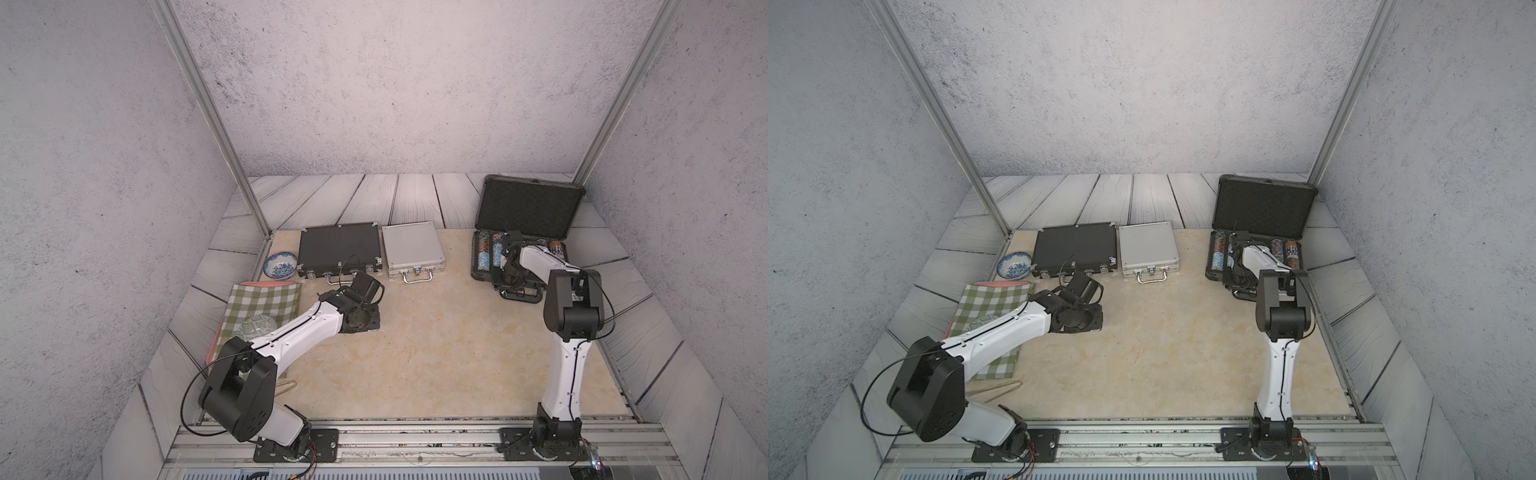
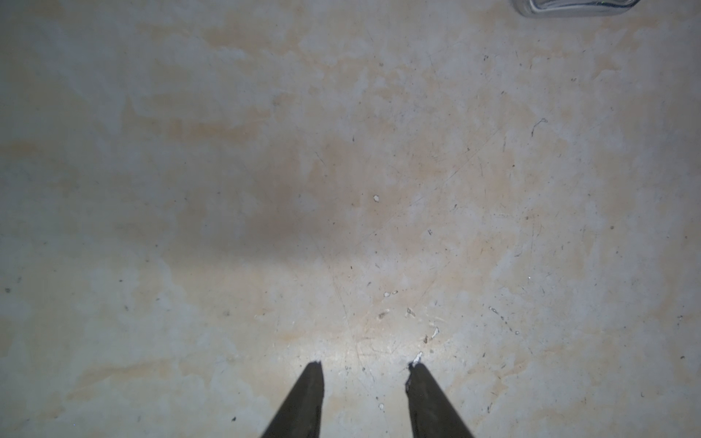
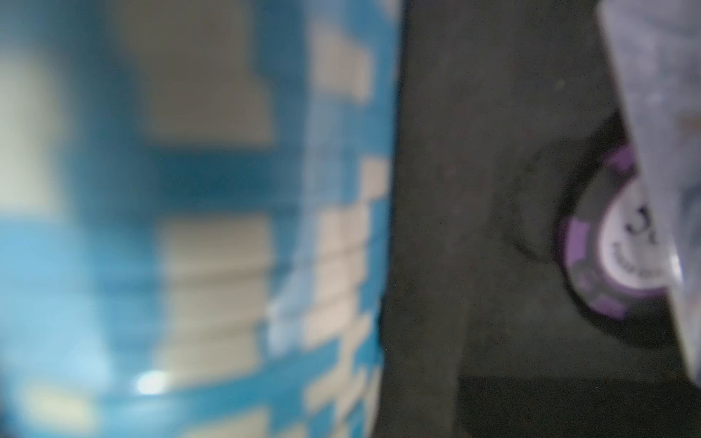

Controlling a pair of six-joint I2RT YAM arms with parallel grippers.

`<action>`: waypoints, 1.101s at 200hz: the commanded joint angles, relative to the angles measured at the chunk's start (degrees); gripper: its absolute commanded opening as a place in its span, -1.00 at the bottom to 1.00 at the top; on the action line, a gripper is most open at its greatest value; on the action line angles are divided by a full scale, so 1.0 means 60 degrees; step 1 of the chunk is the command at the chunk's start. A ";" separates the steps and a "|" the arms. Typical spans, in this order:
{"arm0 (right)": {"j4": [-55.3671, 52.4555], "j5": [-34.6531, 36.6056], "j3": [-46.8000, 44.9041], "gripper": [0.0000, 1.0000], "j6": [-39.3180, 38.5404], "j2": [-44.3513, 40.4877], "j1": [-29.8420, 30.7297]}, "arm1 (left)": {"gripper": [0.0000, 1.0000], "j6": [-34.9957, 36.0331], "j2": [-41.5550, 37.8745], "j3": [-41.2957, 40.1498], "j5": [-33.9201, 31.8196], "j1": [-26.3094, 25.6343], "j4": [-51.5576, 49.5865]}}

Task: Close the poker set cases
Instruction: Move the poker set case to the center of the board.

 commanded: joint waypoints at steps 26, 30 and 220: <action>-0.0457 -0.1478 -0.0682 -0.74 0.0166 0.0266 -0.0024 | -0.18 0.0196 -0.0205 0.0144 -0.0091 0.0132 -0.0129; -0.0475 -0.1528 -0.0692 -0.77 0.0147 0.0230 -0.0025 | -0.18 0.0197 -0.0209 0.0127 -0.0104 0.0133 -0.0130; -0.0383 -0.4080 -0.3199 -1.00 0.0497 -0.2029 0.0920 | -0.18 0.0101 -0.0012 0.0310 0.0041 0.0295 0.0101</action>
